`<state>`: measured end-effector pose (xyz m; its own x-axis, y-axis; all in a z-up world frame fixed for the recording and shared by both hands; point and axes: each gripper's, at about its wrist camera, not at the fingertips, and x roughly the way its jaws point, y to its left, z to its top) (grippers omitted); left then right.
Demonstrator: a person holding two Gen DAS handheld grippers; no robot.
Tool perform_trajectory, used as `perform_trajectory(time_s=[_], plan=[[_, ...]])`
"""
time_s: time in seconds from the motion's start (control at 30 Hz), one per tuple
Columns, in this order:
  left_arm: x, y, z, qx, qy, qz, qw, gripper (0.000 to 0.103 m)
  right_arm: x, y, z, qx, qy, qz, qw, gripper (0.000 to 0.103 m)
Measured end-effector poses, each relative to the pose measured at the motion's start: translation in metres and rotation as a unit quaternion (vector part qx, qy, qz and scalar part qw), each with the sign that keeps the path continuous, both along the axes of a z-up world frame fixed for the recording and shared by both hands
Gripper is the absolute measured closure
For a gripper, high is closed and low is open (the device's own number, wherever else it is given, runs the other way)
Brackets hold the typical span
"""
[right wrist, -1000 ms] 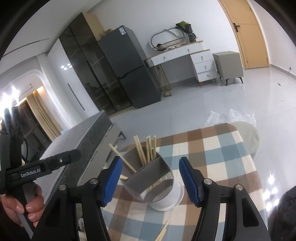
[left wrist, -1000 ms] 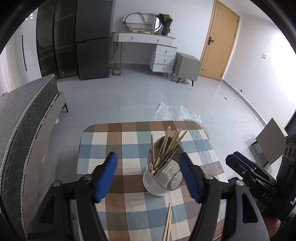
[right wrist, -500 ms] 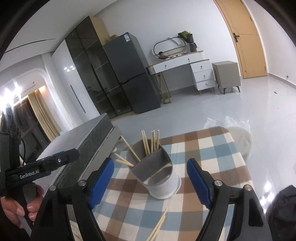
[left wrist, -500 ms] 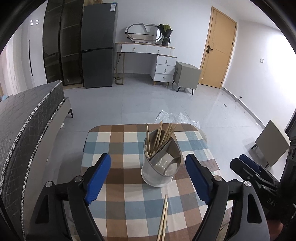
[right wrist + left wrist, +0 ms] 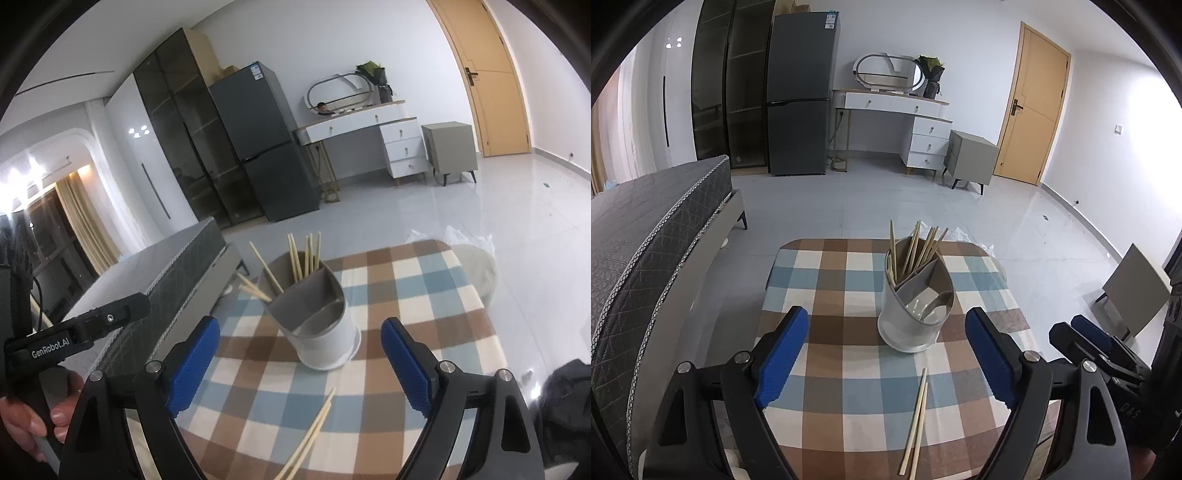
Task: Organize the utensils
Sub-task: 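Move both grippers back down toward the last chopsticks beside the holder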
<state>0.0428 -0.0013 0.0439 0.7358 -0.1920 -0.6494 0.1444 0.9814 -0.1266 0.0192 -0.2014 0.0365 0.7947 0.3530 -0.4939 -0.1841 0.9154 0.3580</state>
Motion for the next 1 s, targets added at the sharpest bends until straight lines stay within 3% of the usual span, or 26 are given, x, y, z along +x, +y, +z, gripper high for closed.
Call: perform_trajectory(time_s=[0.43, 0.77, 1.0], plan=[[-0.002, 0.005, -0.061, 0.006, 0.026, 0.016, 0.9995, 0.019, -0.004, 0.011, -0.055, -0.018, 0.065, 0.013, 0.998, 0.012], [0.011, 0.011, -0.106, 0.008, 0.08, 0.027, 0.9964, 0.019, 0.019, 0.019, -0.118, -0.026, 0.184, 0.023, 0.982, 0.013], [0.024, 0.012, -0.118, -0.007, 0.114, 0.029, 0.9931, 0.019, 0.037, 0.038, -0.151, -0.054, 0.243, 0.041, 0.968, 0.03]])
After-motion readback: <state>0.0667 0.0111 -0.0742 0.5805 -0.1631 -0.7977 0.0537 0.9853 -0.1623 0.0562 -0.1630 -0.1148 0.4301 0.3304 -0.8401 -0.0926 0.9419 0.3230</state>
